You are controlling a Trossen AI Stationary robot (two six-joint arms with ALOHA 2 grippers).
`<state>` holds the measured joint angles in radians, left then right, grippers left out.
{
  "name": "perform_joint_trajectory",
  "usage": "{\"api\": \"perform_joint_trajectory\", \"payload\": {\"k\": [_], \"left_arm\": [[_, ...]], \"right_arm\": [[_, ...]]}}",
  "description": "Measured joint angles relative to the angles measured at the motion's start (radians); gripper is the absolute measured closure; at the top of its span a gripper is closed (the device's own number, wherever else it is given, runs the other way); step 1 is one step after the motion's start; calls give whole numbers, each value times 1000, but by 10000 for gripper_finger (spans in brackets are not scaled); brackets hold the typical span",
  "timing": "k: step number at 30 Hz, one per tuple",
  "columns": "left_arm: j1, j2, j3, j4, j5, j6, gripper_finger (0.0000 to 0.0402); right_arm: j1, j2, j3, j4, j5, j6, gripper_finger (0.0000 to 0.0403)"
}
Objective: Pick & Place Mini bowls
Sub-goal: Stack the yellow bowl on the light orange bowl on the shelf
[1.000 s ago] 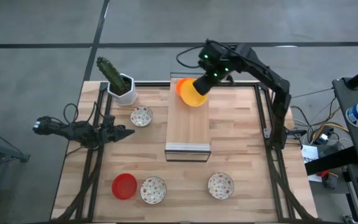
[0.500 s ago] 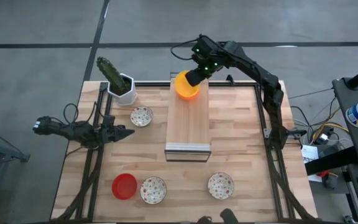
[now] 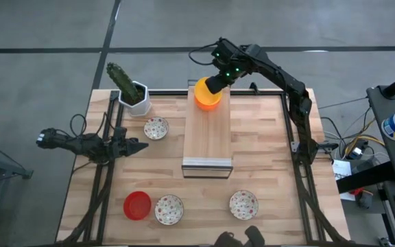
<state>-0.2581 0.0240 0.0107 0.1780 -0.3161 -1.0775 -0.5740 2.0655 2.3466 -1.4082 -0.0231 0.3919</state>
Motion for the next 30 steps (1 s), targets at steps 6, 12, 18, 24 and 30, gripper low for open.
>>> {"api": "perform_joint_trajectory", "payload": {"k": [6,12,18,24,30], "left_arm": [[0,0,0,1,0,0,401],[0,0,0,1,0,0,401],[0,0,0,1,0,-3,401],[0,0,0,1,0,-8,401],[0,0,0,1,0,-8,401]], "right_arm": [[-4,0,-5,1,1,0,394],[-3,0,-41,0,0,-3,394],[-1,0,-71,2,0,-7,394],[0,0,-73,2,0,-10,394],[0,0,-73,3,0,-10,387]]}}
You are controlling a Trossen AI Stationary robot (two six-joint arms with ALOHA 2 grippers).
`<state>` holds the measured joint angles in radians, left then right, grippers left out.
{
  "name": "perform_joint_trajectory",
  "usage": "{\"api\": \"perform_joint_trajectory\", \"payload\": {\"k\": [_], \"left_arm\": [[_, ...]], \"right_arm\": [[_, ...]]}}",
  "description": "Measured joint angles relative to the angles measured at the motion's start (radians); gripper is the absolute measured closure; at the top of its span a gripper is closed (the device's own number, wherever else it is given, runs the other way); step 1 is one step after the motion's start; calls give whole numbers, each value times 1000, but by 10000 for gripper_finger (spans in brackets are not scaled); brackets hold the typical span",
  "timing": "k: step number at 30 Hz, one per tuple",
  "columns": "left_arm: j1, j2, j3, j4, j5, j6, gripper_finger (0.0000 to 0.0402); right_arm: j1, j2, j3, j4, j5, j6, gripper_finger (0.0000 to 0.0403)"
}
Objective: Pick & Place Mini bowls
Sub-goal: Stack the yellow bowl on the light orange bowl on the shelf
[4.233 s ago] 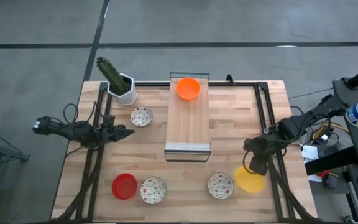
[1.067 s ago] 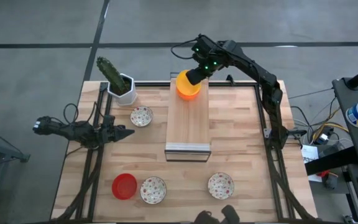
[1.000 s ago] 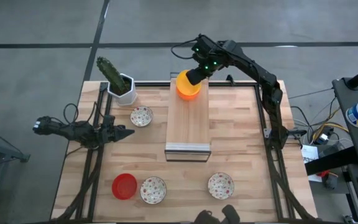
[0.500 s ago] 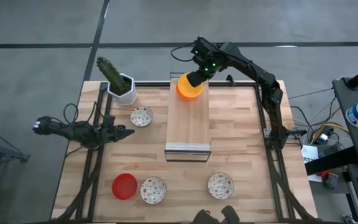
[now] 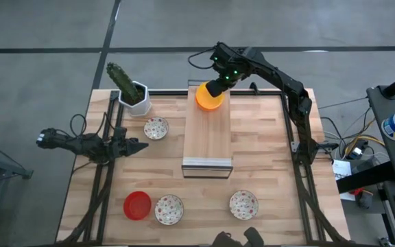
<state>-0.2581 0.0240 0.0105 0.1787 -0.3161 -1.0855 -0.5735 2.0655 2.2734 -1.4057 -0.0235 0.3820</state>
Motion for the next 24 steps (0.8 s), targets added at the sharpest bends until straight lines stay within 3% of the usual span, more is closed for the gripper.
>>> {"api": "perform_joint_trajectory", "payload": {"k": [14,19,24], "left_arm": [[0,0,0,0,0,1,401],[1,0,0,0,-2,8,401],[1,0,0,-1,-14,9,401]], "right_arm": [[0,-24,19,9,-4,-31,276],[0,-26,62,29,-1,-60,276],[-5,-26,70,59,-42,-64,317]]}}
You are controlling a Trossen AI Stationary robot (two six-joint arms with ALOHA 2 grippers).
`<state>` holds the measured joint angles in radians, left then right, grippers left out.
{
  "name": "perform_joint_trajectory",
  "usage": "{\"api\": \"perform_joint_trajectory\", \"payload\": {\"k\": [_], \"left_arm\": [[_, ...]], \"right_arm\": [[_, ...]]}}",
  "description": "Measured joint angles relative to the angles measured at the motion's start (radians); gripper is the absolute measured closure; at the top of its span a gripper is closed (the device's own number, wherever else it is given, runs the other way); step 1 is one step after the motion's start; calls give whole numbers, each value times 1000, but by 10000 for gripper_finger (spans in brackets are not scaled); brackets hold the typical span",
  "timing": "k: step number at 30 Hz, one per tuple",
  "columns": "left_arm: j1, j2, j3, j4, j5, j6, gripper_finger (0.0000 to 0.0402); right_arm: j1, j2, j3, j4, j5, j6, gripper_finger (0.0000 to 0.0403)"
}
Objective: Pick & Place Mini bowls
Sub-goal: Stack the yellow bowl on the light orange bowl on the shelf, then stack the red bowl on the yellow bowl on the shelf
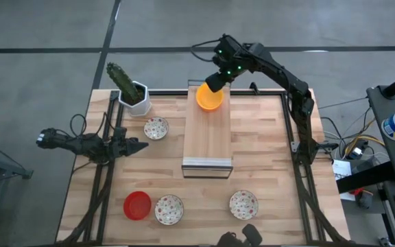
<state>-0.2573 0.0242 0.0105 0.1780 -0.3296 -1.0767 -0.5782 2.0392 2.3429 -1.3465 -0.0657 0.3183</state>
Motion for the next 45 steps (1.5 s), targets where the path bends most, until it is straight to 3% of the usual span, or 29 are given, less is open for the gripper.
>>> {"api": "perform_joint_trajectory", "payload": {"k": [4,6,27,34,45], "left_arm": [[0,0,0,0,-2,0,401],[0,0,0,0,-2,0,401],[0,0,0,0,-12,0,401],[-1,0,0,0,-10,-8,401],[0,0,0,1,-9,-149,401]], "right_arm": [[-16,-2,-21,0,-40,-2,381],[-25,-2,-29,0,-39,-3,388],[-38,0,-127,41,-47,-11,394],[-30,0,-63,44,-55,-12,394],[52,-2,13,52,-75,-17,394]]}}
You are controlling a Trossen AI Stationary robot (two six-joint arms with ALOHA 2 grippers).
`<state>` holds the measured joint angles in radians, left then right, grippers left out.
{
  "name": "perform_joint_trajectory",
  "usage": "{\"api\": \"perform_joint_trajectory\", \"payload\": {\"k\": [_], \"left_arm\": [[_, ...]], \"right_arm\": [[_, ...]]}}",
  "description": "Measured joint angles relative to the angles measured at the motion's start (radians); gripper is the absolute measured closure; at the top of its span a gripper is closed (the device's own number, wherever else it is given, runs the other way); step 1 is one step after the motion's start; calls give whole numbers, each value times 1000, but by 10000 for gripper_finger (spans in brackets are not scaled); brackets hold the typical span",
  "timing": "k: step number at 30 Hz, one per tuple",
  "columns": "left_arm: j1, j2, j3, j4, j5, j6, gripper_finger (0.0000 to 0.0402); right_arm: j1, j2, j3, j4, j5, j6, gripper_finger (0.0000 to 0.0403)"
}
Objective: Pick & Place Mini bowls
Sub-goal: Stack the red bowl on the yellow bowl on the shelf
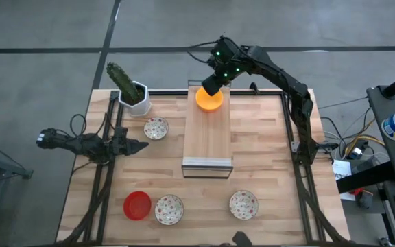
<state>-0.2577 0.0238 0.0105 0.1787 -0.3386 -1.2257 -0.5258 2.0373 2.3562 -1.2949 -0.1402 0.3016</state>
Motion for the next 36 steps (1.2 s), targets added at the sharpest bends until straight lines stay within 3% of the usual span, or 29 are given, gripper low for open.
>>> {"api": "perform_joint_trajectory", "payload": {"k": [8,13,17,23,36], "left_arm": [[0,0,0,0,-5,-15,396],[0,9,0,0,2,-96,343],[0,17,4,5,95,-123,307],[0,43,68,4,138,-92,301],[0,311,309,-272,313,-86,301]], "right_arm": [[47,0,0,13,0,0,394],[64,0,0,15,0,5,394],[77,0,0,20,0,5,394],[95,-8,0,20,-3,3,394],[116,-36,0,24,-45,5,394]]}}
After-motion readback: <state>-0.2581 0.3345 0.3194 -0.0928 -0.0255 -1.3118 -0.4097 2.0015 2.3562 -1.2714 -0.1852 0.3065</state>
